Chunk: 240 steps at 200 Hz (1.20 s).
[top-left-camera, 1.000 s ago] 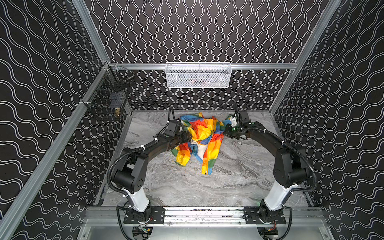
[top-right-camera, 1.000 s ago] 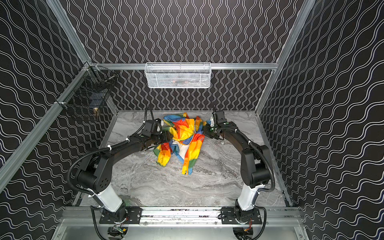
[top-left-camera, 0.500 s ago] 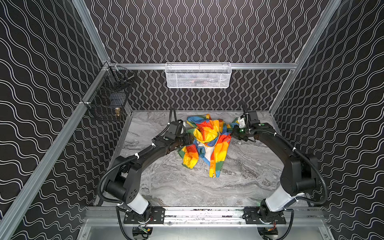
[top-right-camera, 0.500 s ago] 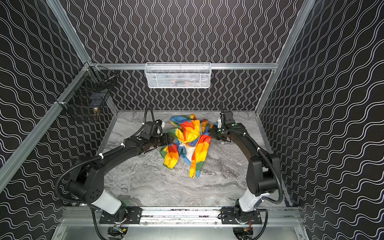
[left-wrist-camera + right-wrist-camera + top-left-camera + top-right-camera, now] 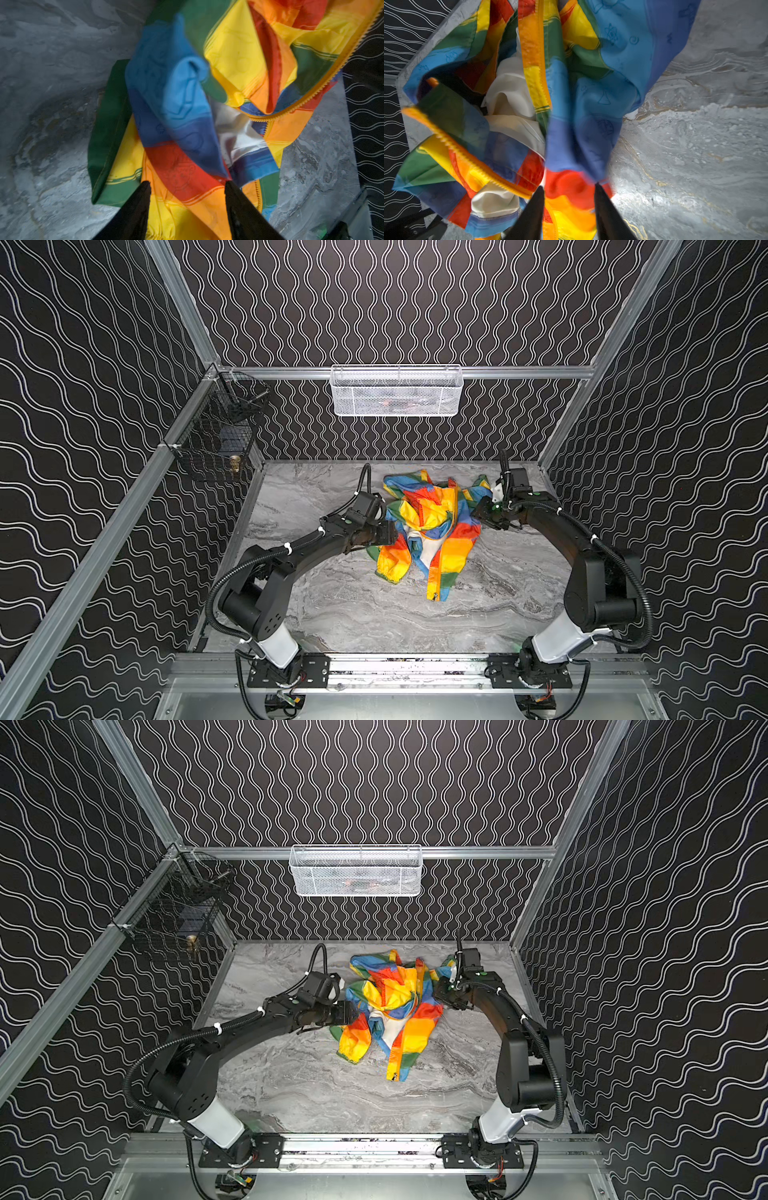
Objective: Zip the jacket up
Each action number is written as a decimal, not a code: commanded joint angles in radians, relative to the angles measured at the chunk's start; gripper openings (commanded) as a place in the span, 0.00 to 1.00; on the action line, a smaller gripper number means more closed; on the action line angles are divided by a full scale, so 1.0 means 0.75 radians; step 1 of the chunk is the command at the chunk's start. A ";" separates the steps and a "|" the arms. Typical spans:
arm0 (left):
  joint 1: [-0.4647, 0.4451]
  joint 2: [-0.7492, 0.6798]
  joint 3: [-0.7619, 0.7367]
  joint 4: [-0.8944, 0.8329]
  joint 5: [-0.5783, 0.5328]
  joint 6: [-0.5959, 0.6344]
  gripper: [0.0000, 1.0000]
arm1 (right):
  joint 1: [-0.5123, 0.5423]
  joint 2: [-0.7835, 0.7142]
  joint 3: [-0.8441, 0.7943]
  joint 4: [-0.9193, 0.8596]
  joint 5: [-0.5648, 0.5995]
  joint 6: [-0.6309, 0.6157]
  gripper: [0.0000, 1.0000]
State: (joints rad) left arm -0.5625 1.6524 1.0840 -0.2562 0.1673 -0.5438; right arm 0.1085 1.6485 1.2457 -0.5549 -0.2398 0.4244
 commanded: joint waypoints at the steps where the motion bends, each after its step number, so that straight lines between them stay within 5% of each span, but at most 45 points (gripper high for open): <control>1: -0.002 0.011 -0.005 -0.048 -0.017 0.004 0.61 | 0.000 -0.053 -0.004 0.013 0.046 0.018 0.52; 55: -0.014 0.061 0.010 0.067 0.102 -0.019 0.61 | 0.069 -0.086 0.044 0.036 0.035 0.054 0.61; 108: -0.065 -0.023 -0.023 0.101 0.064 -0.020 0.63 | 0.197 0.118 0.185 0.044 0.039 0.060 0.62; 195: -0.124 0.168 0.084 0.014 0.017 -0.009 0.62 | 0.232 0.294 0.209 0.098 0.057 0.065 0.55; 208: -0.125 0.190 0.106 0.010 0.019 0.001 0.55 | 0.232 0.310 0.214 0.104 0.056 0.064 0.49; 240: -0.127 0.198 0.148 -0.057 -0.006 0.028 0.13 | 0.232 0.324 0.238 0.102 0.070 0.063 0.27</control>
State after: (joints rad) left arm -0.6567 1.8057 1.1736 -0.2539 0.1875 -0.5491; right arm 0.2813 1.8881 1.4014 -0.4984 -0.2001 0.4641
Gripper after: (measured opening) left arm 0.230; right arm 0.334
